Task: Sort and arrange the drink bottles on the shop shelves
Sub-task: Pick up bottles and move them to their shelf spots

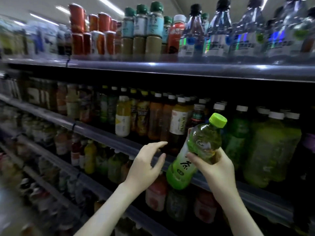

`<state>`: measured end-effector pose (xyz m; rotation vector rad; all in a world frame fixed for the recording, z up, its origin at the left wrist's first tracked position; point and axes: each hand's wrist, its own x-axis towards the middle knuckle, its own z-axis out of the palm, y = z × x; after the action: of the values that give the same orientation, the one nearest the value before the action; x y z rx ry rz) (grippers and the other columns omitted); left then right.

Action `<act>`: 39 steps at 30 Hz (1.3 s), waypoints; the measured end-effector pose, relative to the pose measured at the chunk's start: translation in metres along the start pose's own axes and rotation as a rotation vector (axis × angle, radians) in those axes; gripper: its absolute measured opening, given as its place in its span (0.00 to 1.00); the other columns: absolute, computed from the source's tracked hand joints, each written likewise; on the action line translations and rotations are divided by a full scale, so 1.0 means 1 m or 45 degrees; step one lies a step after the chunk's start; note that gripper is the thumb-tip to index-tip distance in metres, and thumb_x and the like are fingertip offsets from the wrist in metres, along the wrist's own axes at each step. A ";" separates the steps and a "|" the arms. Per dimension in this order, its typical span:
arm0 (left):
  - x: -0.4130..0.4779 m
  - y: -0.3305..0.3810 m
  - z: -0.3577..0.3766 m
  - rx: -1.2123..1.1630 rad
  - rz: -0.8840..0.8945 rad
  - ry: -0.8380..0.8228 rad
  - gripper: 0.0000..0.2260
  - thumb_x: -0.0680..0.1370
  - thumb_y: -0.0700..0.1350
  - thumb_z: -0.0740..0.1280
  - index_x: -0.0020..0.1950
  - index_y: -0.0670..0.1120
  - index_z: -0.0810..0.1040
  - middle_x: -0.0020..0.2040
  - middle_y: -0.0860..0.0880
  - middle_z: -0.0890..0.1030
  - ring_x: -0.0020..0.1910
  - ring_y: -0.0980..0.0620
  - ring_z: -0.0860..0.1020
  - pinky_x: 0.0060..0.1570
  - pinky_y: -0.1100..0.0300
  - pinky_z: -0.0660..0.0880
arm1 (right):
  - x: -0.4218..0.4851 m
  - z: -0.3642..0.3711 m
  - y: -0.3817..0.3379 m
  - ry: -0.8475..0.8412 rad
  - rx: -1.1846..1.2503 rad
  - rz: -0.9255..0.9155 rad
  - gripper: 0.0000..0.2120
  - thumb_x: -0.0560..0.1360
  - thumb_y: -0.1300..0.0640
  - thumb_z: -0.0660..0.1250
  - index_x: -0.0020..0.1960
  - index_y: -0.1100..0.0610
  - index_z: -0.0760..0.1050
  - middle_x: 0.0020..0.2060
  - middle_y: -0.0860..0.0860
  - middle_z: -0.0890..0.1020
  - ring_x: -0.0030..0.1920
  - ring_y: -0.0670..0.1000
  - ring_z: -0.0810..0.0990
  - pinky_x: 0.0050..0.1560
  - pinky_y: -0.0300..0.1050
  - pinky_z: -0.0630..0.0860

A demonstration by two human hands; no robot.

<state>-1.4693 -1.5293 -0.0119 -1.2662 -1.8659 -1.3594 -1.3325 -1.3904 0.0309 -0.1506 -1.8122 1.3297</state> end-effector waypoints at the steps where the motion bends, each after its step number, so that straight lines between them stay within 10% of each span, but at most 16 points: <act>1: -0.002 -0.011 -0.009 0.025 0.007 -0.016 0.15 0.79 0.51 0.63 0.64 0.65 0.68 0.58 0.69 0.72 0.59 0.65 0.73 0.58 0.69 0.71 | 0.004 0.014 0.002 -0.009 -0.010 0.002 0.19 0.63 0.56 0.79 0.52 0.48 0.79 0.45 0.39 0.85 0.47 0.40 0.83 0.49 0.42 0.78; 11: 0.017 -0.130 -0.128 0.062 -0.132 -0.266 0.32 0.72 0.65 0.66 0.73 0.65 0.57 0.69 0.63 0.68 0.68 0.64 0.66 0.66 0.66 0.67 | 0.044 0.206 0.021 0.009 0.075 0.019 0.18 0.63 0.57 0.80 0.51 0.47 0.79 0.44 0.40 0.85 0.46 0.41 0.83 0.44 0.37 0.79; 15: 0.045 -0.169 -0.152 0.174 -0.225 -0.264 0.35 0.71 0.53 0.73 0.74 0.54 0.60 0.59 0.55 0.77 0.58 0.55 0.76 0.53 0.66 0.74 | 0.058 0.284 0.021 -0.109 0.035 -0.022 0.19 0.64 0.58 0.80 0.51 0.47 0.78 0.42 0.43 0.85 0.38 0.40 0.82 0.36 0.35 0.76; 21: 0.099 -0.238 -0.181 0.113 -0.482 0.022 0.25 0.73 0.55 0.72 0.65 0.51 0.67 0.52 0.53 0.79 0.52 0.50 0.79 0.44 0.64 0.72 | 0.111 0.334 0.037 -0.052 -0.103 -0.055 0.39 0.70 0.45 0.71 0.75 0.44 0.56 0.68 0.37 0.66 0.66 0.34 0.66 0.62 0.30 0.66; 26: 0.145 -0.299 -0.195 0.113 -0.774 0.051 0.28 0.75 0.55 0.70 0.68 0.44 0.65 0.58 0.43 0.78 0.56 0.42 0.77 0.49 0.55 0.75 | 0.158 0.350 0.078 0.128 -0.451 0.153 0.51 0.69 0.51 0.76 0.78 0.52 0.44 0.75 0.53 0.58 0.75 0.55 0.59 0.73 0.51 0.61; 39: 0.181 -0.356 -0.175 0.280 -0.908 -0.088 0.29 0.77 0.50 0.70 0.68 0.38 0.60 0.64 0.38 0.73 0.61 0.38 0.75 0.53 0.49 0.74 | 0.177 0.358 0.116 0.212 -0.754 0.280 0.40 0.69 0.49 0.76 0.71 0.58 0.56 0.60 0.56 0.75 0.57 0.58 0.77 0.48 0.46 0.74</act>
<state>-1.8866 -1.6443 0.0396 -0.5482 -2.5693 -1.3804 -1.7329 -1.5028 0.0117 -0.7724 -2.0350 0.8509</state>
